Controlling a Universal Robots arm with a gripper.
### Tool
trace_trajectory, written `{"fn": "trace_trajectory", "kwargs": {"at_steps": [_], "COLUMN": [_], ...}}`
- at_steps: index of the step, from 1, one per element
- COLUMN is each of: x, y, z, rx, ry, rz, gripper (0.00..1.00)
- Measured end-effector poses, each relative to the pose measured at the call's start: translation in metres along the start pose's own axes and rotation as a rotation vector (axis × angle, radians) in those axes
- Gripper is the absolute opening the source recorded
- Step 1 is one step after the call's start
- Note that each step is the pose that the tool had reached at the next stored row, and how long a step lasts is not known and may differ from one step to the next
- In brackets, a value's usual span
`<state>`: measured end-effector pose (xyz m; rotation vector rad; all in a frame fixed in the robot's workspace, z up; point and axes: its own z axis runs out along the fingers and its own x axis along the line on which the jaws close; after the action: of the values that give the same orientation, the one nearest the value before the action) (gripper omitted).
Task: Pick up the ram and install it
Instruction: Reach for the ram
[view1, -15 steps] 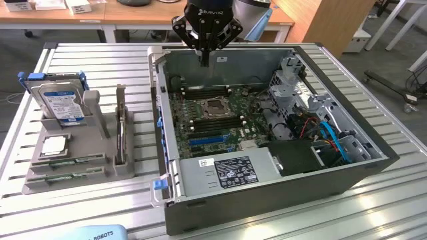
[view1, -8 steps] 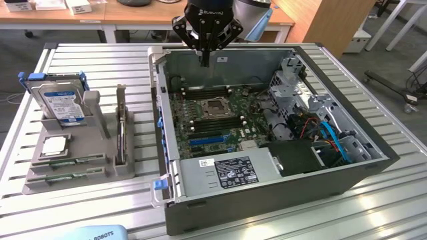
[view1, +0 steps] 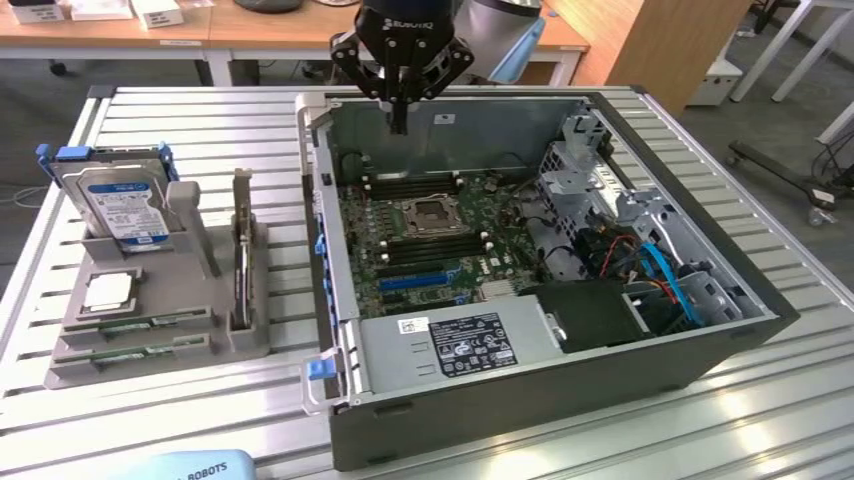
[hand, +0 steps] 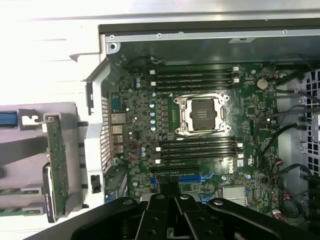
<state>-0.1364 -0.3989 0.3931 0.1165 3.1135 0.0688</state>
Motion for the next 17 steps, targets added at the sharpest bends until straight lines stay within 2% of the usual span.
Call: {"fn": "trace_trajectory", "kwargs": {"at_steps": [17], "x": [0.046], "y": [-0.0034], "z": [-0.0007], "rx": [0.0], "ry": [-0.0001], "rz": [0.0], "gripper": [0.1]}}
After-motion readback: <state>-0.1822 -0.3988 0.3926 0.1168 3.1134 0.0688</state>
